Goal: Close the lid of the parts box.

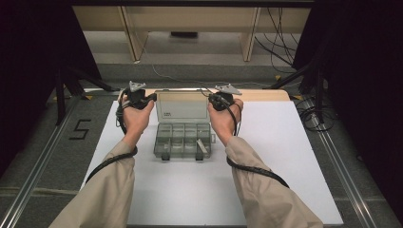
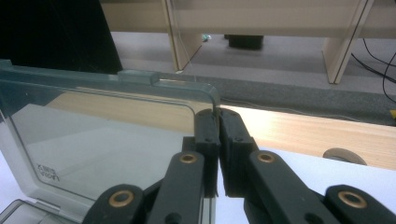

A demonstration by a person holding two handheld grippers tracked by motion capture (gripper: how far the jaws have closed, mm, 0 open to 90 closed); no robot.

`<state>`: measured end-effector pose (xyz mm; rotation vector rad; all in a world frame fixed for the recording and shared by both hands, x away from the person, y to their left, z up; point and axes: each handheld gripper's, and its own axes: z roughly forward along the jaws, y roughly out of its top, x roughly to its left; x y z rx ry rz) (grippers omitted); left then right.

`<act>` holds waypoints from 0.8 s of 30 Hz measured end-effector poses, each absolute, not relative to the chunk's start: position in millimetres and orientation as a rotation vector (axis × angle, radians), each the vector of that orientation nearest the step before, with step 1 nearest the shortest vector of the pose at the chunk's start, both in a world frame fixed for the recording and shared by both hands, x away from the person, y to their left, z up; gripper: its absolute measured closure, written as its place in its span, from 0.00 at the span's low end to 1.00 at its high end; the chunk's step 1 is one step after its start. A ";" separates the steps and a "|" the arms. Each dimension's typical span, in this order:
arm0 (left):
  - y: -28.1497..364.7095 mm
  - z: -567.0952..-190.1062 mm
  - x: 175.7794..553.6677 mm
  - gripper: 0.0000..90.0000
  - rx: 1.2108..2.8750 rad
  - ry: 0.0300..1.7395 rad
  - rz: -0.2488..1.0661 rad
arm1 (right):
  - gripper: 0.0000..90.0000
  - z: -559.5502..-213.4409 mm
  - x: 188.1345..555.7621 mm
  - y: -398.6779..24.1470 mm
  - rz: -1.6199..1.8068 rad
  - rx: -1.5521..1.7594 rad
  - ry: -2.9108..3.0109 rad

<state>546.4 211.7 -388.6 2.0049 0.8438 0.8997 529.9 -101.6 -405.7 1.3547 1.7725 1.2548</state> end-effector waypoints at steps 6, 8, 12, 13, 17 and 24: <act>210.6 -388.5 541.5 0.98 1.997 0.843 0.901 | 0.97 -404.8 523.5 -102.9 1.253 1.339 1.783; 210.2 -388.1 539.2 0.98 1.999 0.844 0.906 | 0.97 -405.2 522.4 -103.6 1.258 1.326 1.785; 210.5 -388.3 536.2 0.98 1.990 0.841 0.905 | 0.97 -405.1 519.9 -103.5 1.270 1.330 1.778; 210.8 -388.3 535.6 0.98 1.989 0.840 0.903 | 0.97 -404.6 519.0 -103.7 1.264 1.330 1.784; 210.0 -388.6 532.3 0.98 1.981 0.841 0.907 | 0.97 -404.2 516.0 -104.6 1.261 1.322 1.791; 209.3 -388.6 527.9 0.98 1.977 0.843 0.909 | 0.97 -404.9 511.3 -105.8 1.274 1.311 1.789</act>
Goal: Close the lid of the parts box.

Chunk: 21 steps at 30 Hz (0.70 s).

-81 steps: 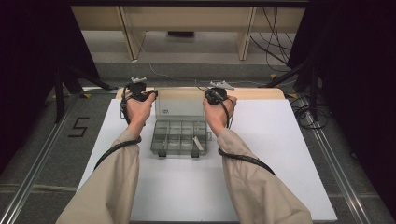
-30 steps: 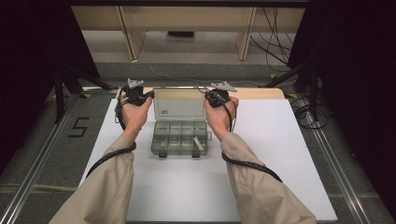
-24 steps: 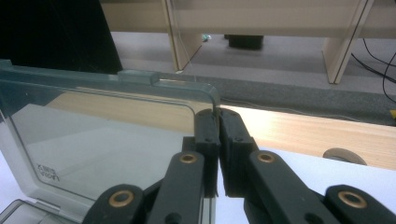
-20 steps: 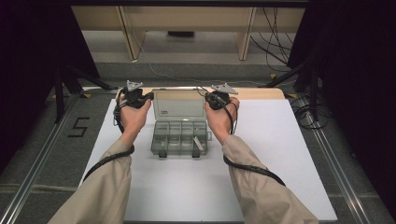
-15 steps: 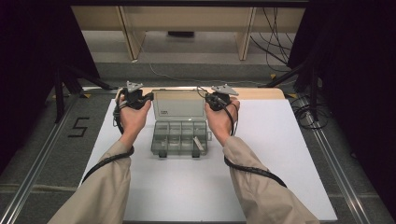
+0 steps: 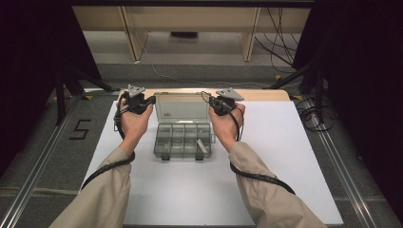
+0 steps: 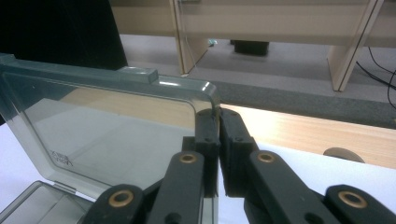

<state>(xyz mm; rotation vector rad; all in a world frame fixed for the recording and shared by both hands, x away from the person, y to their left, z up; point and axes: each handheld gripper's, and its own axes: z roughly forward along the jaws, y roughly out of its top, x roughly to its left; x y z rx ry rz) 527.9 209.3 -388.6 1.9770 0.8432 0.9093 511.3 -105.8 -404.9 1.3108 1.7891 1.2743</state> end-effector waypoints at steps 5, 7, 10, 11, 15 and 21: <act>209.6 -388.9 525.0 0.98 1.973 0.844 0.912 | 0.97 -405.2 508.5 -106.2 1.279 1.300 1.791; 209.5 -389.1 524.1 0.98 1.969 0.845 0.912 | 0.97 -405.2 507.5 -106.1 1.283 1.300 1.788; 209.3 -389.2 521.9 0.98 1.968 0.844 0.914 | 0.97 -405.0 505.8 -106.4 1.281 1.300 1.788; 209.1 -389.4 521.3 0.98 1.964 0.844 0.915 | 0.97 -405.4 505.5 -107.0 1.278 1.289 1.790; 208.8 -389.7 518.6 0.98 1.959 0.845 0.920 | 0.97 -405.6 503.5 -107.3 1.285 1.280 1.792; 208.8 -390.5 514.6 0.98 1.947 0.843 0.923 | 0.97 -405.5 499.7 -107.9 1.287 1.279 1.798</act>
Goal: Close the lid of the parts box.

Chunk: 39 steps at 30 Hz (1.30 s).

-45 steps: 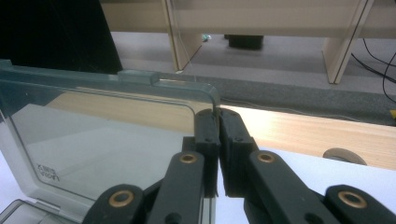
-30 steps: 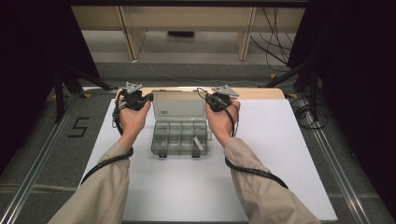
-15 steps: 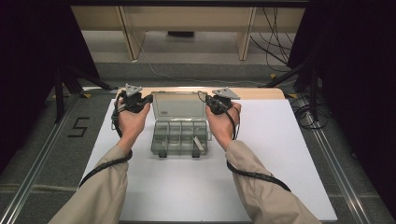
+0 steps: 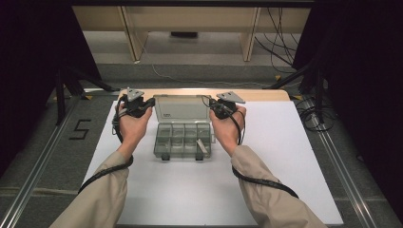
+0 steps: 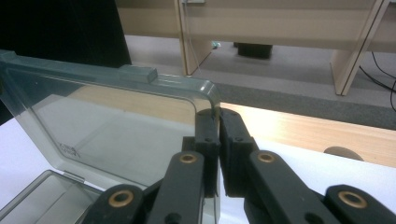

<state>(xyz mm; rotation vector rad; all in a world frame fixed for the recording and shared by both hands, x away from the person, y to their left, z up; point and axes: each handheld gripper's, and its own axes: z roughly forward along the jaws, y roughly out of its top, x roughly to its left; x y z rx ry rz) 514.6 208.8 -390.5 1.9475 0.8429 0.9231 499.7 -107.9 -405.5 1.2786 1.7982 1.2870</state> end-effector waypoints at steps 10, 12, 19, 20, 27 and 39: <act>208.5 -391.9 507.5 0.98 1.936 0.848 0.929 | 0.97 -405.6 494.4 -108.9 1.286 1.271 1.805; 208.0 -392.4 505.6 0.98 1.932 0.852 0.934 | 0.97 -406.3 494.2 -109.1 1.284 1.257 1.800; 207.7 -393.3 501.5 0.98 1.922 0.851 0.936 | 0.97 -406.4 490.8 -109.4 1.283 1.247 1.804; 207.9 -393.4 501.2 0.98 1.924 0.847 0.933 | 0.97 -406.5 490.3 -109.6 1.285 1.246 1.805; 207.6 -394.2 497.0 0.98 1.919 0.848 0.936 | 0.97 -406.5 485.9 -109.8 1.283 1.245 1.810; 206.9 -397.2 487.3 0.98 1.902 0.846 0.941 | 0.97 -408.9 478.1 -111.8 1.290 1.204 1.821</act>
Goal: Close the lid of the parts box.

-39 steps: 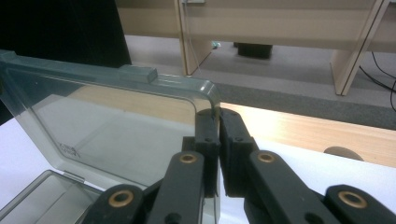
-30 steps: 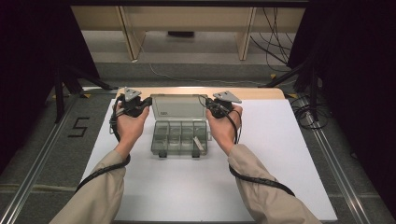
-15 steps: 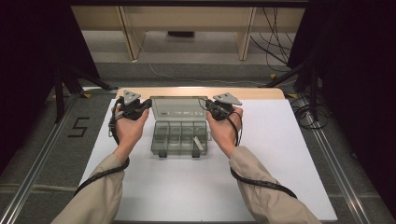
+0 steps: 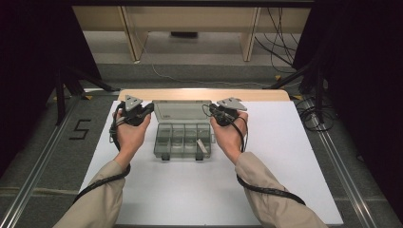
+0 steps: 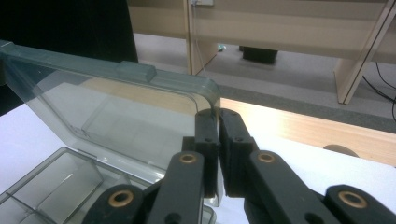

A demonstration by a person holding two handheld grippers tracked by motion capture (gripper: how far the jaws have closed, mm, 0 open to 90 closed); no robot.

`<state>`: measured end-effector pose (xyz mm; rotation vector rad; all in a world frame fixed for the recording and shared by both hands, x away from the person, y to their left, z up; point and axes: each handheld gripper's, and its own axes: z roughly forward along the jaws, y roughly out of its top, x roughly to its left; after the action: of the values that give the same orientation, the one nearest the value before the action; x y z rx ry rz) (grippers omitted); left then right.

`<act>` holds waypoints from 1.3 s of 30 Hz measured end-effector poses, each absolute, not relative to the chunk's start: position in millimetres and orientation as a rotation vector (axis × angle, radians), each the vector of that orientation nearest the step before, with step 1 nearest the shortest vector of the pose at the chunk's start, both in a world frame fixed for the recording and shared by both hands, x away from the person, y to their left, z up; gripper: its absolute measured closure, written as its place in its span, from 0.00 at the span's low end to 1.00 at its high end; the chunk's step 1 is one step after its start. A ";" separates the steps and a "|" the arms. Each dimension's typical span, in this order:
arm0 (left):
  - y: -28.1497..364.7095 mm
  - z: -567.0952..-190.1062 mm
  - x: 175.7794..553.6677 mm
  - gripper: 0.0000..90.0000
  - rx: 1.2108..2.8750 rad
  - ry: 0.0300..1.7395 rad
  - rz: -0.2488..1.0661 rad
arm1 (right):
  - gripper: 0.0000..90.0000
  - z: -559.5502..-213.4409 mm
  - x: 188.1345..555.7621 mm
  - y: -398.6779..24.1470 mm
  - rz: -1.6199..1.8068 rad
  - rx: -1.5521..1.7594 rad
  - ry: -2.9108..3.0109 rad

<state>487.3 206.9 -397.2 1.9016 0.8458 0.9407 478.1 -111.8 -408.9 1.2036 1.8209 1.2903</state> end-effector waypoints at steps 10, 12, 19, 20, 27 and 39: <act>206.0 -399.9 481.8 0.97 1.885 0.848 0.953 | 0.97 -409.6 471.7 -112.3 1.285 1.194 1.837; 206.0 -399.9 480.9 0.97 1.890 0.844 0.951 | 0.97 -410.0 471.0 -112.3 1.288 1.191 1.832; 204.7 -401.8 476.7 0.97 1.876 0.848 0.960 | 0.97 -411.6 468.2 -112.7 1.280 1.172 1.823; 204.7 -402.3 475.9 0.97 1.877 0.845 0.961 | 0.97 -411.6 467.3 -112.2 1.283 1.179 1.826; 204.1 -404.1 471.0 0.97 1.870 0.845 0.960 | 0.97 -413.0 463.4 -112.6 1.282 1.172 1.823; 204.8 -406.3 465.3 0.97 1.875 0.832 0.956 | 0.97 -415.6 456.8 -112.9 1.287 1.159 1.829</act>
<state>465.3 204.8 -406.3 1.8752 0.8324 0.9563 456.8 -112.9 -415.6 1.1591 1.8293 1.2869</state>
